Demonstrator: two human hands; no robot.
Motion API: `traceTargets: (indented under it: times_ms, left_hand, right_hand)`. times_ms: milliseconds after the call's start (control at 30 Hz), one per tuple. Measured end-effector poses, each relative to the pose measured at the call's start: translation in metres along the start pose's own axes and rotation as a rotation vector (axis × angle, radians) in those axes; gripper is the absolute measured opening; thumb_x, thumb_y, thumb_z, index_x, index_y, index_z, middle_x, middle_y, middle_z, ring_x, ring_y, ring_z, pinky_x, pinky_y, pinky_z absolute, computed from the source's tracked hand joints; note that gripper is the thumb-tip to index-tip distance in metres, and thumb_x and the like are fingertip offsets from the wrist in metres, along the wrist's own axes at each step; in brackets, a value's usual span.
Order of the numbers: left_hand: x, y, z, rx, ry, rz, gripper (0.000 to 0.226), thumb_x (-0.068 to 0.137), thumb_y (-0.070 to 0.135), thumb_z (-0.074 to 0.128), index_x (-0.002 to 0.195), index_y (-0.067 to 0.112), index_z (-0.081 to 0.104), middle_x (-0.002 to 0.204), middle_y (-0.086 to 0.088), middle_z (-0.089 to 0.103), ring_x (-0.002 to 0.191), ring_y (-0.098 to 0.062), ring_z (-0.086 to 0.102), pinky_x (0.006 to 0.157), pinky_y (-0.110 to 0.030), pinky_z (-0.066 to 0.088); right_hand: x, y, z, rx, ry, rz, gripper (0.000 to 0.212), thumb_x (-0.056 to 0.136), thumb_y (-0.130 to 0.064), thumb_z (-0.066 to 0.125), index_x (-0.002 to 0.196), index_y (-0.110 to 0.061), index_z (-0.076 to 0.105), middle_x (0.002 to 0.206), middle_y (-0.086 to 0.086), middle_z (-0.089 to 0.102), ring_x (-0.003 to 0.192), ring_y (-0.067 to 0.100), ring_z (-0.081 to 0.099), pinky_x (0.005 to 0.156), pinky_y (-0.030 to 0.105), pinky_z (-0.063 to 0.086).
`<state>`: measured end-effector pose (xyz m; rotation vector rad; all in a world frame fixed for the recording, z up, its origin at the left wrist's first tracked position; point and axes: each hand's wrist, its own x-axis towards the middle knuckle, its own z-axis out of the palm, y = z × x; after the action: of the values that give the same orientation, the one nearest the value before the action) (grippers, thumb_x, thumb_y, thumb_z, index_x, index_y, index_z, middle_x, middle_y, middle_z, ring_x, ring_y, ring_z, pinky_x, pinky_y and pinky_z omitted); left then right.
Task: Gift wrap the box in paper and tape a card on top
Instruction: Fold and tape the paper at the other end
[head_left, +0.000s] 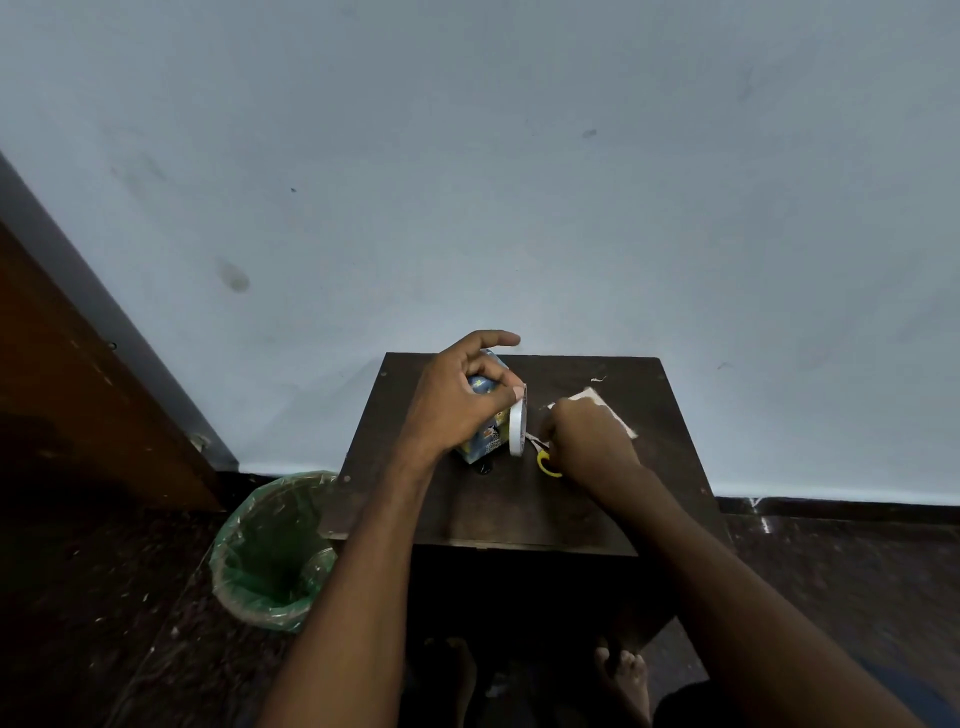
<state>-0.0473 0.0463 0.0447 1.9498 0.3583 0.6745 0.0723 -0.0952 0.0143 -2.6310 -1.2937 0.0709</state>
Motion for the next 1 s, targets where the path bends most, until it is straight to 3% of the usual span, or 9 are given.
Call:
traceTargets:
  times_ms: [67, 167, 233, 300, 367, 433, 633, 700, 1000]
  left_hand:
    - [0.0, -0.001, -0.001, -0.017, -0.01, -0.004, 0.049, 0.087, 0.01, 0.082, 0.13, 0.026, 0.066, 0.089, 0.001, 0.082, 0.1, -0.015, 0.076, 0.108, -0.05, 0.053]
    - [-0.001, 0.001, -0.001, -0.048, -0.024, -0.012, 0.05, 0.086, 0.01, 0.083, 0.131, 0.022, 0.064, 0.092, 0.0, 0.082, 0.102, -0.018, 0.076, 0.11, -0.05, 0.053]
    - [-0.002, 0.002, -0.002, -0.069, -0.037, -0.018, 0.052, 0.086, 0.008, 0.084, 0.132, 0.021, 0.063, 0.093, -0.001, 0.082, 0.102, -0.019, 0.077, 0.11, -0.05, 0.053]
    - [-0.003, 0.003, -0.003, -0.072, -0.039, -0.026, 0.053, 0.085, 0.008, 0.084, 0.132, 0.021, 0.063, 0.093, -0.001, 0.082, 0.101, -0.019, 0.077, 0.111, -0.05, 0.052]
    - [-0.003, 0.003, -0.001, -0.065, -0.007, -0.045, 0.052, 0.085, 0.008, 0.085, 0.13, 0.022, 0.064, 0.091, -0.001, 0.082, 0.1, -0.018, 0.077, 0.11, -0.051, 0.052]
    - [-0.002, 0.004, 0.0, -0.061, 0.039, -0.067, 0.051, 0.085, 0.01, 0.085, 0.129, 0.024, 0.065, 0.089, 0.001, 0.082, 0.098, -0.017, 0.077, 0.108, -0.051, 0.054]
    - [-0.001, 0.01, 0.004, -0.009, 0.11, -0.084, 0.05, 0.085, 0.01, 0.087, 0.129, 0.022, 0.065, 0.084, 0.007, 0.081, 0.095, -0.008, 0.076, 0.107, -0.042, 0.055]
    - [0.0, 0.01, 0.004, 0.016, 0.123, -0.081, 0.049, 0.085, 0.01, 0.086, 0.128, 0.021, 0.066, 0.083, 0.009, 0.081, 0.094, -0.005, 0.076, 0.105, -0.039, 0.056]
    - [0.002, 0.007, 0.005, 0.06, 0.153, -0.106, 0.048, 0.09, 0.007, 0.079, 0.131, 0.025, 0.061, 0.097, 0.016, 0.081, 0.102, 0.003, 0.072, 0.101, -0.028, 0.056]
  right_hand:
    - [0.001, -0.001, -0.003, 0.215, 0.142, 0.055, 0.011, 0.08, -0.014, 0.067, 0.089, -0.017, 0.072, 0.086, 0.002, 0.069, 0.085, 0.026, 0.066, 0.063, 0.03, 0.048]
    - [0.002, -0.006, -0.014, 0.693, 0.193, 0.047, 0.028, 0.078, -0.026, 0.081, 0.106, -0.027, 0.077, 0.093, -0.008, 0.075, 0.087, 0.006, 0.068, 0.076, 0.028, 0.053]
    - [-0.001, -0.01, -0.02, 0.777, 0.186, -0.059, 0.032, 0.08, -0.024, 0.08, 0.112, -0.029, 0.078, 0.091, -0.01, 0.075, 0.077, -0.002, 0.066, 0.069, 0.021, 0.048]
    - [-0.003, -0.014, -0.02, 0.786, 0.218, -0.103, 0.022, 0.084, -0.014, 0.076, 0.102, -0.025, 0.082, 0.074, -0.015, 0.073, 0.06, -0.004, 0.061, 0.06, 0.014, 0.041]
    - [-0.003, -0.015, -0.018, 0.824, 0.276, -0.04, 0.017, 0.085, -0.009, 0.075, 0.09, -0.022, 0.084, 0.064, -0.017, 0.071, 0.057, 0.0, 0.064, 0.057, 0.021, 0.048]
    - [-0.001, -0.015, -0.015, 0.813, 0.337, -0.004, 0.017, 0.083, -0.007, 0.074, 0.082, -0.02, 0.084, 0.064, -0.013, 0.071, 0.058, 0.004, 0.066, 0.057, 0.026, 0.052]
    - [0.001, -0.012, -0.011, 0.506, 0.578, -0.111, 0.017, 0.076, 0.001, 0.075, 0.075, -0.015, 0.076, 0.07, -0.005, 0.07, 0.063, 0.012, 0.06, 0.058, 0.019, 0.039]
    - [0.0, -0.013, -0.008, 0.428, 0.641, -0.146, 0.019, 0.074, 0.006, 0.072, 0.072, -0.012, 0.07, 0.071, -0.002, 0.066, 0.062, 0.019, 0.059, 0.055, 0.031, 0.044]
    - [-0.003, -0.019, -0.006, 0.304, 0.717, -0.257, 0.017, 0.078, 0.007, 0.065, 0.075, -0.009, 0.063, 0.08, 0.002, 0.063, 0.059, 0.027, 0.057, 0.045, 0.036, 0.042]
